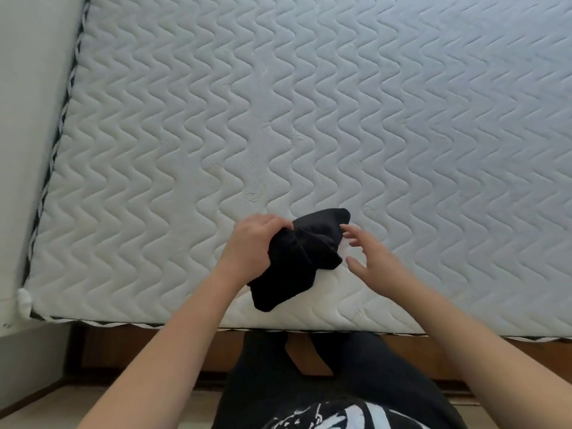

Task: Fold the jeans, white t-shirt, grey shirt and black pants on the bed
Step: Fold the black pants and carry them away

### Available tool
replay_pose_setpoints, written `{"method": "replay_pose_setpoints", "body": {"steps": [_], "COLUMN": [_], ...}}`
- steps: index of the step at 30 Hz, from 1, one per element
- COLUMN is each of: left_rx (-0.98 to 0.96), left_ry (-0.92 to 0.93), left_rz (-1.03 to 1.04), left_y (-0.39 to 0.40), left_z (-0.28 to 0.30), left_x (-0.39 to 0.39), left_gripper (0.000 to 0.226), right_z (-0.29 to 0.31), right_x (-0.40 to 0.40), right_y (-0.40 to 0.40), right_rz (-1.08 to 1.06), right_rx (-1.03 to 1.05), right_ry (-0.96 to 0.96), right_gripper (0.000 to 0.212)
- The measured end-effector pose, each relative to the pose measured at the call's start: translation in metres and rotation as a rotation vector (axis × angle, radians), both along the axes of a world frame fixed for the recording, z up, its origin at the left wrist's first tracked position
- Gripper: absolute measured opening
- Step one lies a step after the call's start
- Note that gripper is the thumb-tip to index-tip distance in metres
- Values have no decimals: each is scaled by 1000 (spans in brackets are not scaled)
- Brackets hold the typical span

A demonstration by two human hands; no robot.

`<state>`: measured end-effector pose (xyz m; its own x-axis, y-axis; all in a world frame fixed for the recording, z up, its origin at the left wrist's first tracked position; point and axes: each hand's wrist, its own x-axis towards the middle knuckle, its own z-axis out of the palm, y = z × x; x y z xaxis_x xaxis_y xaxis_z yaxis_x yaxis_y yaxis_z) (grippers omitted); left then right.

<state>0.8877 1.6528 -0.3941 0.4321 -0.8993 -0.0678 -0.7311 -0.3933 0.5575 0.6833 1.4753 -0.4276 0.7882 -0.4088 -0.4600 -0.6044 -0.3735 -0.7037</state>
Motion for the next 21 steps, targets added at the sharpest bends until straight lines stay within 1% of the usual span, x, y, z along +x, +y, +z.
{"method": "replay_pose_setpoints", "body": {"steps": [1, 3, 7, 8, 10, 13, 15, 17, 19, 20, 21], "left_rx": [-32, -83, -187, -225, -293, -355, -347, -284, -192, -176, -208], "left_ry": [-27, -66, -118, -134, -160, -154, -158, -138, -146, -158, -159], "left_rz": [-32, -80, -83, -69, -7, 105, 170, 238, 290, 302, 300], "left_y": [0, -1, 2, 3, 3, -1, -6, -11, -10, -7, -2], "left_z": [15, 42, 84, 92, 104, 121, 131, 142, 149, 151, 153], "left_x": [-2, -4, -5, -4, -3, -3, -3, 2, 13, 18, 22], "left_gripper": [56, 54, 41, 36, 28, 24, 30, 53, 73, 76, 71], "right_z": [11, 31, 72, 82, 101, 124, 134, 143, 151, 155, 159], "right_x": [1, 6, 24, 29, 36, 45, 52, 57, 61, 63, 66], "right_y": [1, 5, 25, 30, 37, 45, 51, 55, 57, 57, 57], "right_rz": [-49, -53, 125, 131, 81, -6, -96, -190, -296, -364, -434], "right_rx": [-8, -3, 118, 145, 161, 75, 32, 40, 90, 138, 196], "right_ry": [-23, -67, -114, -119, -150, -231, -286, -323, -352, -371, -392], "right_gripper": [67, 74, 78, 79, 76, 60, 44, 31, 29, 32, 37]}}
